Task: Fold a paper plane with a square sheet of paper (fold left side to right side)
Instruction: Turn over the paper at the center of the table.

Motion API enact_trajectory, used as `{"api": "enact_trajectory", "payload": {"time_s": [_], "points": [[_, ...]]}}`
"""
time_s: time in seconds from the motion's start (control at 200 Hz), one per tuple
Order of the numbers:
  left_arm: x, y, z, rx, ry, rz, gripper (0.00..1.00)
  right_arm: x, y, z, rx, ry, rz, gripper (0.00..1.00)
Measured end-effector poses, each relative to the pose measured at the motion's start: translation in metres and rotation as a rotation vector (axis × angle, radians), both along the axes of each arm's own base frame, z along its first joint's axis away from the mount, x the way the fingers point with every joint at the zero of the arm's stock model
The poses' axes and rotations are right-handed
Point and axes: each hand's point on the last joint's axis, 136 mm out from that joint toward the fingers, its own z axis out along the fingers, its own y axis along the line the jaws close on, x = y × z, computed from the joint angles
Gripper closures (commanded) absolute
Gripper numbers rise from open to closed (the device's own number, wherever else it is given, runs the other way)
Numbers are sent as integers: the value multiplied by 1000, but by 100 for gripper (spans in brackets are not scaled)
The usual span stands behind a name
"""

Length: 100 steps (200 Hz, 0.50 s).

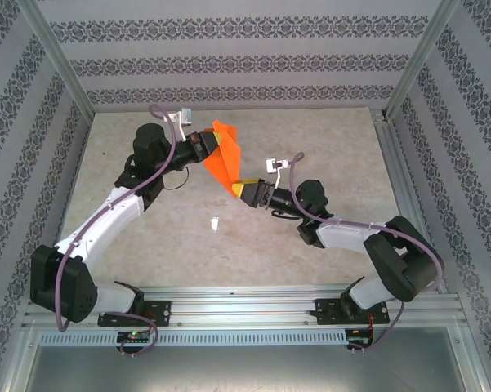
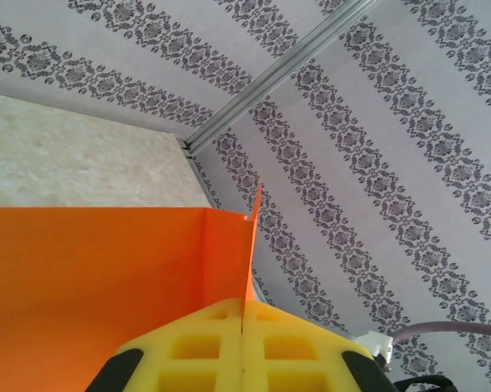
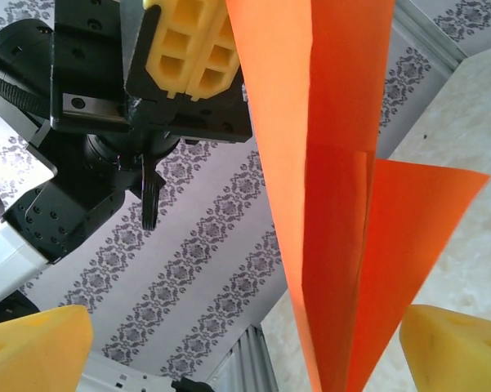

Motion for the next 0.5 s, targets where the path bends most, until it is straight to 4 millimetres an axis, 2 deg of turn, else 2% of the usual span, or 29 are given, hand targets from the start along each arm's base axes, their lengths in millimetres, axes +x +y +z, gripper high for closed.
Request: {"api": "enact_trajectory", "payload": {"time_s": [0.335,0.4,0.5], "points": [[-5,-2,13,-44,-10,-19,100,11,14,4,58,43,27,36],[-6,-3,16,-55,-13,-27,100,14,17,1,67,62,34,36],[-8,-4,20,-71,-17,-40,100,17,19,-6,68,95,39,28]]}}
